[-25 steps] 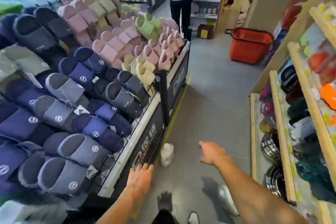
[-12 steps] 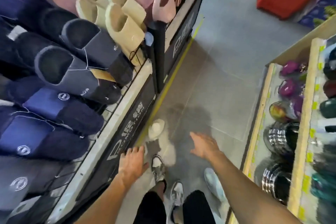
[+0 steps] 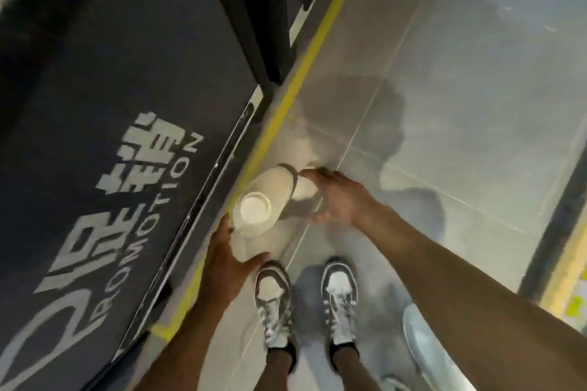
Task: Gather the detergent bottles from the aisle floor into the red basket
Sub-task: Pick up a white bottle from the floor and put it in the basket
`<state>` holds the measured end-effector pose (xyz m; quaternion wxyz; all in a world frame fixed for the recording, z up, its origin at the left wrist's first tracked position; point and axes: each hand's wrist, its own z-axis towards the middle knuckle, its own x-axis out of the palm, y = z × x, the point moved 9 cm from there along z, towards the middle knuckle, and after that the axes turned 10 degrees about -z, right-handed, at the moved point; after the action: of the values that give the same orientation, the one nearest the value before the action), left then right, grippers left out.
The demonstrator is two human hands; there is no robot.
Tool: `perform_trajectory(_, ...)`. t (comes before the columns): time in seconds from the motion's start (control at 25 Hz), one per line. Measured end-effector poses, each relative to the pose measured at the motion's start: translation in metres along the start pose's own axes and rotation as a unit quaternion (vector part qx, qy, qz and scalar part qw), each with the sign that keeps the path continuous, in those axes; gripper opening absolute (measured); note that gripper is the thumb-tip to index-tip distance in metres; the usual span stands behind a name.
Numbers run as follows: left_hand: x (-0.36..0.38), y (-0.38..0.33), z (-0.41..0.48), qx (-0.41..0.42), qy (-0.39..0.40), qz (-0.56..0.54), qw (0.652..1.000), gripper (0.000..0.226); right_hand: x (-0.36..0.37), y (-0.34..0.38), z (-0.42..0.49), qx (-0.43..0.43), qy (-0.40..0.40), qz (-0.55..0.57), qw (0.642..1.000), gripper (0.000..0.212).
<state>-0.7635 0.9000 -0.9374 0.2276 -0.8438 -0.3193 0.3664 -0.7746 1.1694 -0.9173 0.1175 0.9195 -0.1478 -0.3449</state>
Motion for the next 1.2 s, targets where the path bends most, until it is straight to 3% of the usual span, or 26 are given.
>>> perform_trajectory(0.08,0.020,0.019,0.032,0.003,-0.049,-0.063,0.997,0.124,0.021,-0.002,0.063,-0.046,-0.010,-0.022,0.999,0.113)
perform_trajectory(0.24,0.036,0.037,0.053,0.032,-0.125,-0.142,0.981,0.105,0.051,0.009,0.143,-0.138,-0.050,-0.085,0.986,0.124)
perform_trajectory(0.4,0.033,0.041,0.058,0.086,-0.123,-0.119,0.981,0.104,0.058,0.023,0.168,-0.205,-0.063,-0.086,0.973,0.106)
perform_trajectory(0.52,0.030,0.034,0.062,0.140,-0.077,-0.081,0.984,0.099,0.070,0.018,0.151,-0.197,-0.089,-0.092,0.972,0.094)
perform_trajectory(0.64,0.029,0.015,0.049,0.191,-0.037,-0.036,0.980,0.097,0.078,0.011,0.107,-0.161,-0.114,-0.059,0.979,0.092)
perform_trajectory(0.84,0.000,-0.054,-0.040,0.111,0.021,-0.098,0.989,0.105,0.018,0.018,-0.024,-0.108,-0.083,-0.019,0.991,0.088)
perform_trajectory(0.96,-0.042,-0.138,-0.113,0.097,0.037,-0.113,0.988,0.103,-0.045,0.029,-0.128,-0.052,-0.099,0.044,0.993,0.092)
perform_trajectory(1.2,-0.167,-0.327,-0.267,0.196,0.065,-0.073,0.976,0.092,-0.213,0.100,-0.348,0.005,-0.187,0.048,0.981,0.081)
